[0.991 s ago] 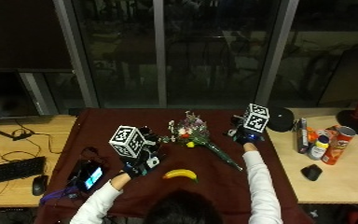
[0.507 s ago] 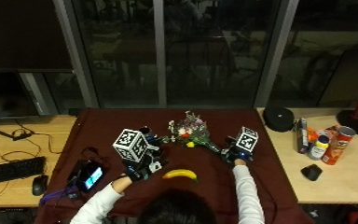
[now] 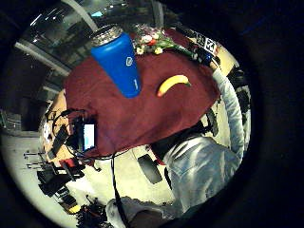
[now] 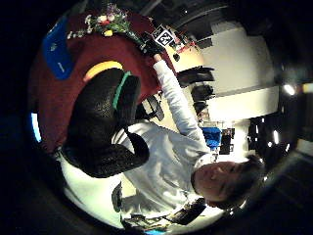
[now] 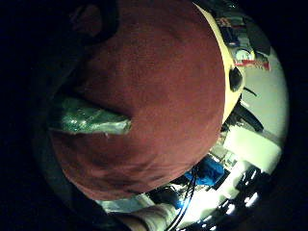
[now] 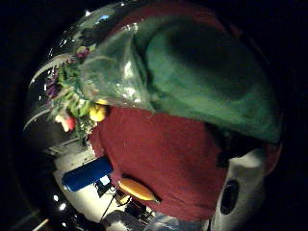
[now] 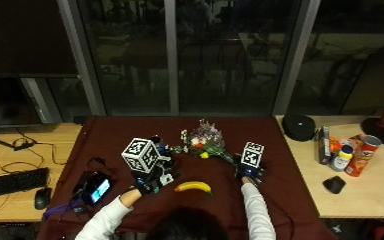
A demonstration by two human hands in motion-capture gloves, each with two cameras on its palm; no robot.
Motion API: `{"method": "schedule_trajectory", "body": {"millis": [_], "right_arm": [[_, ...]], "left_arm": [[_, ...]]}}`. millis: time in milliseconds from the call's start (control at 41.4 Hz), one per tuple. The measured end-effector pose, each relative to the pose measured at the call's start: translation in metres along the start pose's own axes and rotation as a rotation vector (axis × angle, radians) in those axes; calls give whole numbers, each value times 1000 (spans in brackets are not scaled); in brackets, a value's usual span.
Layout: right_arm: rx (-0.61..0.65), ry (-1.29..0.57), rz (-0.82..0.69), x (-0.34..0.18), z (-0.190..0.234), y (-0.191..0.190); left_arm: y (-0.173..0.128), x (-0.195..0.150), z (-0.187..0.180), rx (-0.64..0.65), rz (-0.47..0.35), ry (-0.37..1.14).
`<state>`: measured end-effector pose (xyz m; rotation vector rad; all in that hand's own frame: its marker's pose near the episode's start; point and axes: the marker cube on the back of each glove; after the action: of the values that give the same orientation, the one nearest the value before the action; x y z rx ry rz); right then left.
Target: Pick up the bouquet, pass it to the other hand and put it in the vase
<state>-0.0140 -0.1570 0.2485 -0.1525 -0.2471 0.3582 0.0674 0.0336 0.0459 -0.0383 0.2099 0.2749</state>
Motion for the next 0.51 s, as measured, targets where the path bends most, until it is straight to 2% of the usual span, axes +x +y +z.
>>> {"method": "schedule_trajectory", "body": {"millis": [121,169,266,362,435,507], "right_arm": [[-133,90,121,1,-4,18],[-92,95,115,1,-9,16],[-48,32,10,-6,-10,16],[136,12,26,-4,-12,16],[105,-63,-28,-10,-8,23],[158,-158,-61,-17,-18,23]], "left_arm": [[-1,-8,-3,-6,-30,-14],[-2,-11,-4,-19,-46,-12],[-4,-18,-9,-35,-75,-5],[-11,-28,-13,-31,-98,15],[-23,-38,-14,-34,-106,90],[-34,-44,-21,-32,-114,191]]}}
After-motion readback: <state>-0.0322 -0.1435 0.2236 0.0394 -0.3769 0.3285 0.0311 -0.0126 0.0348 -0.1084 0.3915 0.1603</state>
